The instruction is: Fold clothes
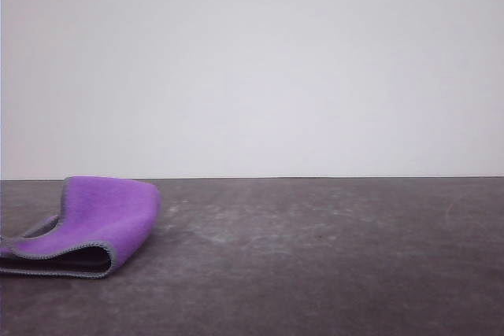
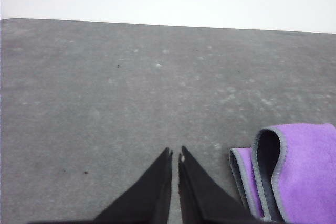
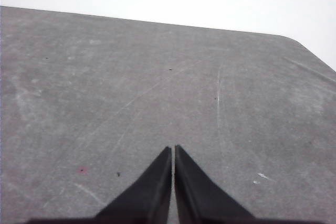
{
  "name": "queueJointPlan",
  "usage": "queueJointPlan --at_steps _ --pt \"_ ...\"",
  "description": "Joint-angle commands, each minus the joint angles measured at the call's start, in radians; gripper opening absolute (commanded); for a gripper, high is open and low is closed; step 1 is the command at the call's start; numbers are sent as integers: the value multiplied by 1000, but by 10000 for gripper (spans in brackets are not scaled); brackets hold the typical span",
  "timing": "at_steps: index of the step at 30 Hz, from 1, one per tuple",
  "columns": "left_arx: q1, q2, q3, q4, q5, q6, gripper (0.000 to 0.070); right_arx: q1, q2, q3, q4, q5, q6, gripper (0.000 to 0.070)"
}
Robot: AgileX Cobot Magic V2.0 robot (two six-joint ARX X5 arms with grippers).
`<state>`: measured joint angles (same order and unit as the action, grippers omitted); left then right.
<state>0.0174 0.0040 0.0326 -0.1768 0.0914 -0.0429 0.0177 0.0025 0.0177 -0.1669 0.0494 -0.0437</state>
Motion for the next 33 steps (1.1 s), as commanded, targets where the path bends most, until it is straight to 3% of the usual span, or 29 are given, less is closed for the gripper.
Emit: queueJointPlan --at_steps 1,33 --pt "0 -1 -19 -6 -1 -3 16 0 1 -6 11 3 18 6" --pt "0 -1 -19 -6 -1 -3 16 0 1 -6 11 3 18 6"
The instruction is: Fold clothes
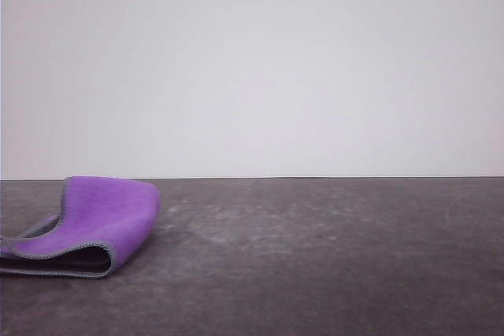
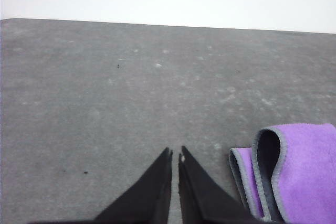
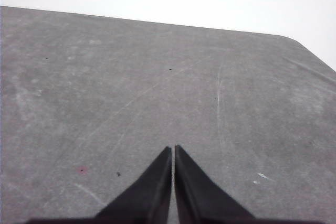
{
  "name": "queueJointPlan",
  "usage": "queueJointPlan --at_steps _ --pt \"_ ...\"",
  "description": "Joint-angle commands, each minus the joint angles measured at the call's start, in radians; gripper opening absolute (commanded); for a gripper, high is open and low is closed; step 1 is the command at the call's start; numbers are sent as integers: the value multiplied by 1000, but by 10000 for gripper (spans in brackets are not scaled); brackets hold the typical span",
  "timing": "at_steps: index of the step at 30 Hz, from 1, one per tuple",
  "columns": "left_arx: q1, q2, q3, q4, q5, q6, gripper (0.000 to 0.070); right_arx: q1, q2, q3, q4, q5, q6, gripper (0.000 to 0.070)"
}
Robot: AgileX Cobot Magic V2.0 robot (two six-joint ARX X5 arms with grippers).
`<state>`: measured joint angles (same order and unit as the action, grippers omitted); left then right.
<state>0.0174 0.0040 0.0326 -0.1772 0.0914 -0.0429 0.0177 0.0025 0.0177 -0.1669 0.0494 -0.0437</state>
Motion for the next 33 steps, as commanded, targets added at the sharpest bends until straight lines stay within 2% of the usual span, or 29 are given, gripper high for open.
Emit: queueJointPlan --at_steps 1,33 --pt "0 -1 -19 -5 -1 -3 16 0 1 -6 11 3 18 6" --pt "0 -1 -19 -5 -1 -3 16 0 1 -6 11 3 18 6"
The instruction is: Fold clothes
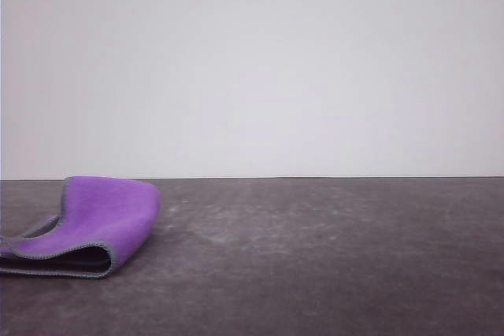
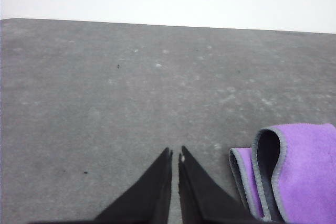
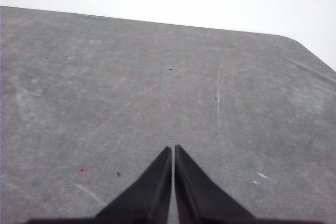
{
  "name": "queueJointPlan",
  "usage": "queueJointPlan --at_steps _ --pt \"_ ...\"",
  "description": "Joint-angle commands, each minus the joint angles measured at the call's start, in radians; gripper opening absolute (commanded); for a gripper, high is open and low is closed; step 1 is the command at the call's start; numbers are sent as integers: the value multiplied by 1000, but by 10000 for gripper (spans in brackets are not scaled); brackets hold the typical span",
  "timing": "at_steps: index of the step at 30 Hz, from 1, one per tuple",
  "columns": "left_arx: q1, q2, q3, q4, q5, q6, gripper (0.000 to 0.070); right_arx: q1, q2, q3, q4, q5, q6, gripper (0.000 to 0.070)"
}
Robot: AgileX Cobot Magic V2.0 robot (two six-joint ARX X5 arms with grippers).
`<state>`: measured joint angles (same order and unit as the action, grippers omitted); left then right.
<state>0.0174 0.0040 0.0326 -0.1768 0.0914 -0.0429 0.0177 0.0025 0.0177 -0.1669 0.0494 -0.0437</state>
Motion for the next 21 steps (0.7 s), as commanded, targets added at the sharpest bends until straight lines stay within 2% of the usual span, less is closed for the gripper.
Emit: queueJointPlan --at_steps 1,21 --pt "0 -1 -19 -6 -1 -3 16 0 1 -6 11 3 18 6" --pt "0 -1 -19 -6 -1 -3 16 0 1 -6 11 3 18 6"
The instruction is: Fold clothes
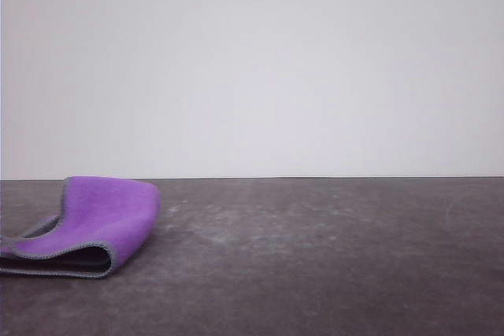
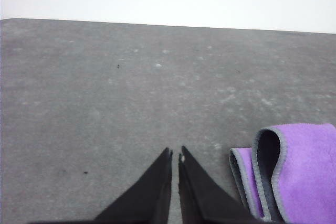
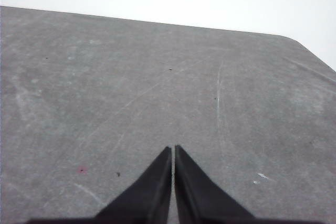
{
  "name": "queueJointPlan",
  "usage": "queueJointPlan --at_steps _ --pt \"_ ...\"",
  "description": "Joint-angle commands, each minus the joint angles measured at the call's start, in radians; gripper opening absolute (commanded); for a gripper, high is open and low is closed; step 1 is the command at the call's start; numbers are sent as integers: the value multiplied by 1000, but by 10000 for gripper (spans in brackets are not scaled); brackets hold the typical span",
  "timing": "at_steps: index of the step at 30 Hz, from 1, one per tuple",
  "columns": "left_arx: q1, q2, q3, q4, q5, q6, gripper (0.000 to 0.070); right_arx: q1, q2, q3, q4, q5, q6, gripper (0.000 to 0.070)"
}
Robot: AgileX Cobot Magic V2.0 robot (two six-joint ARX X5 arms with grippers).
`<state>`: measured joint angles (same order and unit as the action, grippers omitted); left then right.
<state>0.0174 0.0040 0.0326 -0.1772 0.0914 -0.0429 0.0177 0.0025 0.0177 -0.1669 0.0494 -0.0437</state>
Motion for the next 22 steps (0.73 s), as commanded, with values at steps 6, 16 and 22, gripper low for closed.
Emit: queueJointPlan --at_steps 6,16,22 --pt "0 -1 -19 -5 -1 -3 16 0 1 -6 11 3 18 6" --pt "0 -1 -19 -5 -1 -3 16 0 1 -6 11 3 18 6" --pt "0 -1 -19 -5 -1 -3 16 0 1 -6 11 3 18 6"
